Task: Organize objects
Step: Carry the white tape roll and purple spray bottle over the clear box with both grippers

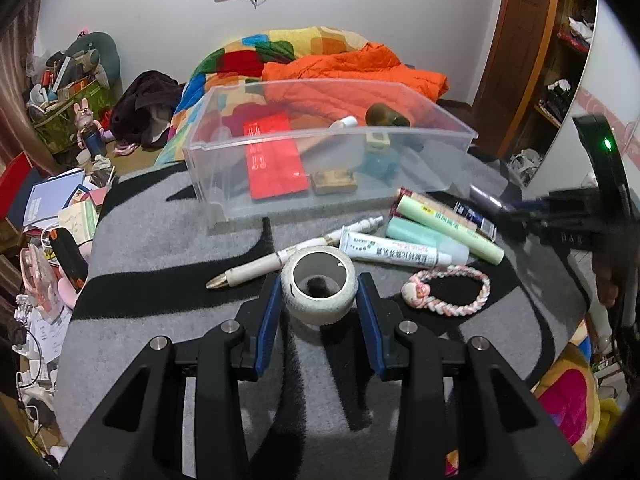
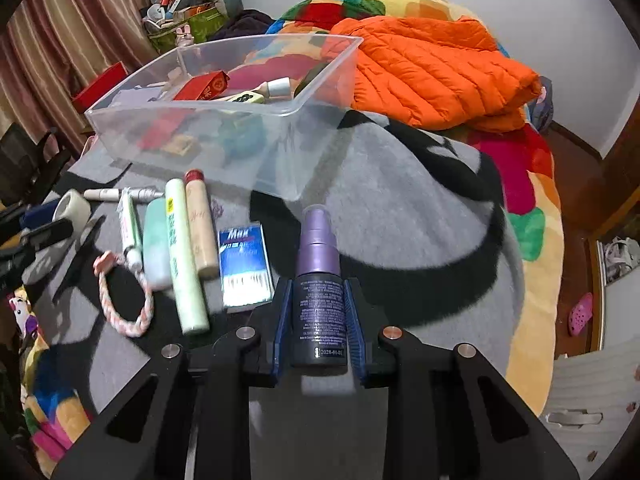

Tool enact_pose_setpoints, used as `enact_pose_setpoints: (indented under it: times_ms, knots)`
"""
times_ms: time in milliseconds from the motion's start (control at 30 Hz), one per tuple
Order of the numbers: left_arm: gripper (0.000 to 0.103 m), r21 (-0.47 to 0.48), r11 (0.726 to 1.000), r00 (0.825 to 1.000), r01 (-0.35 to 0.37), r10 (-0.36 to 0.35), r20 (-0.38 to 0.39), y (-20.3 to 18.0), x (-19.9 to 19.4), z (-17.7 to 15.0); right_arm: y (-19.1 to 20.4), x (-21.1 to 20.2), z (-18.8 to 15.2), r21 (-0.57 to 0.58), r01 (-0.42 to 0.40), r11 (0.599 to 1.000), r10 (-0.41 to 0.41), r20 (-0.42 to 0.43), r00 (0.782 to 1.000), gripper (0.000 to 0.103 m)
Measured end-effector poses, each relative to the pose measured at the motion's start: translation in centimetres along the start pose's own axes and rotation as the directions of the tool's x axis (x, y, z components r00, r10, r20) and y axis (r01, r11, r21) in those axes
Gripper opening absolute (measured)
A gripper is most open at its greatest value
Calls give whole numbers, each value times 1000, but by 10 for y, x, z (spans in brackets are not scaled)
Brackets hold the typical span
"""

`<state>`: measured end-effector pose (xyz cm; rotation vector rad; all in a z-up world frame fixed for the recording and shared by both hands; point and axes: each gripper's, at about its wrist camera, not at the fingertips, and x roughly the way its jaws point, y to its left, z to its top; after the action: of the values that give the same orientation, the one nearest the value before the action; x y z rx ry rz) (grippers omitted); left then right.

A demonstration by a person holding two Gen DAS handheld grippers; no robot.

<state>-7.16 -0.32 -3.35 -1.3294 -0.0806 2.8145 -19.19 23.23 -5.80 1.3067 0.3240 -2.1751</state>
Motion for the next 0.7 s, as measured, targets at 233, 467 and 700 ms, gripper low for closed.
enact_pose_setpoints:
  times_ms: [233, 467, 700]
  knots:
    - [38, 1, 1000, 999, 4, -4, 34, 1, -9, 13, 7, -45, -1, 35, -10, 999, 6, 120, 993, 23]
    - [38, -4, 1000, 997, -8, 8, 80, 8, -22, 33, 19, -82, 31, 75, -63, 995, 42, 262, 964, 23]
    - [38, 6, 999, 987, -48, 47, 154, 17, -36, 67, 32, -89, 62, 89, -88, 992, 55, 326, 944, 23]
